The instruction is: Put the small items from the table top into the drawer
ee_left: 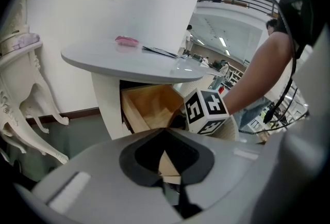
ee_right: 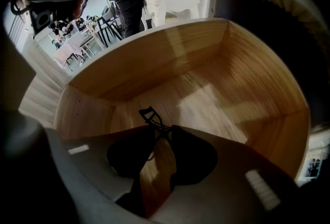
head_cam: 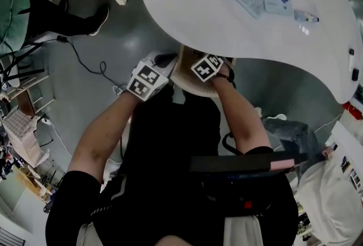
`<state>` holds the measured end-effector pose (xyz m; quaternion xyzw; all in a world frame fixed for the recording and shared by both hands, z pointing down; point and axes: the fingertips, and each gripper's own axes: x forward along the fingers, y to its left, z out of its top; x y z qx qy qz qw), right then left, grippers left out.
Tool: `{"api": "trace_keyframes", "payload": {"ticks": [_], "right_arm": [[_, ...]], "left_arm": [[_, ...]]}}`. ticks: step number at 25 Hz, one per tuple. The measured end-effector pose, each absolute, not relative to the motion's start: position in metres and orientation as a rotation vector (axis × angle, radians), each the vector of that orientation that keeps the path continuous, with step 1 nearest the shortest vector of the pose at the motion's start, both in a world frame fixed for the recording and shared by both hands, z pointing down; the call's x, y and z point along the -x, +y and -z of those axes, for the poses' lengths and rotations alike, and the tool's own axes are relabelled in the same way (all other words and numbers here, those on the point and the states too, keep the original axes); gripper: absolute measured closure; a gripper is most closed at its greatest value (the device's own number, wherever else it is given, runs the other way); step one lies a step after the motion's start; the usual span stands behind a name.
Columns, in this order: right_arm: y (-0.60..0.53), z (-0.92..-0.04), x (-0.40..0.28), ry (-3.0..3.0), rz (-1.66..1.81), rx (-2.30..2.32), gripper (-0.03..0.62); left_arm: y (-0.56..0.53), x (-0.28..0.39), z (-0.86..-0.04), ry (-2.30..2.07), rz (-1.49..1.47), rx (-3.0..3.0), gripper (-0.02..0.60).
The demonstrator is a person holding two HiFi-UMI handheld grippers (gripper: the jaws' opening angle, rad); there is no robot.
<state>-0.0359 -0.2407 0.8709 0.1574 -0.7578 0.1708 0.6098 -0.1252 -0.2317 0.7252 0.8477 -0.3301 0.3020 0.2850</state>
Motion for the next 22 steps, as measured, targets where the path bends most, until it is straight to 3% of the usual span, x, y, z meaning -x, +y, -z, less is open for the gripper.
{"api": "trace_keyframes", "payload": {"ticks": [15,16,18,22], "right_arm": [[-0.243,-0.881,0.032,-1.689,-0.390,-0.385,0.482],[-0.243,-0.881,0.032,-1.688,-0.394,-0.381,0.457],[-0.241,-0.880,0.033,-1.698,-0.403,-0.365,0.277],[-0.232,-0.869,0.040,-1.761,-0.438,-0.323,0.263]], "left_arm": [[-0.228,0.124,-0.717,-0.894,-0.769,-2.273,0.580],[-0.228,0.126,-0.716,-0.900,-0.773,-2.269,0.580],[-0.229,0.129,-0.711,-0.909,-0.764,-2.265,0.580],[-0.227,0.129,-0.700,-0.911,-0.739,-2.256,0.580]]}}
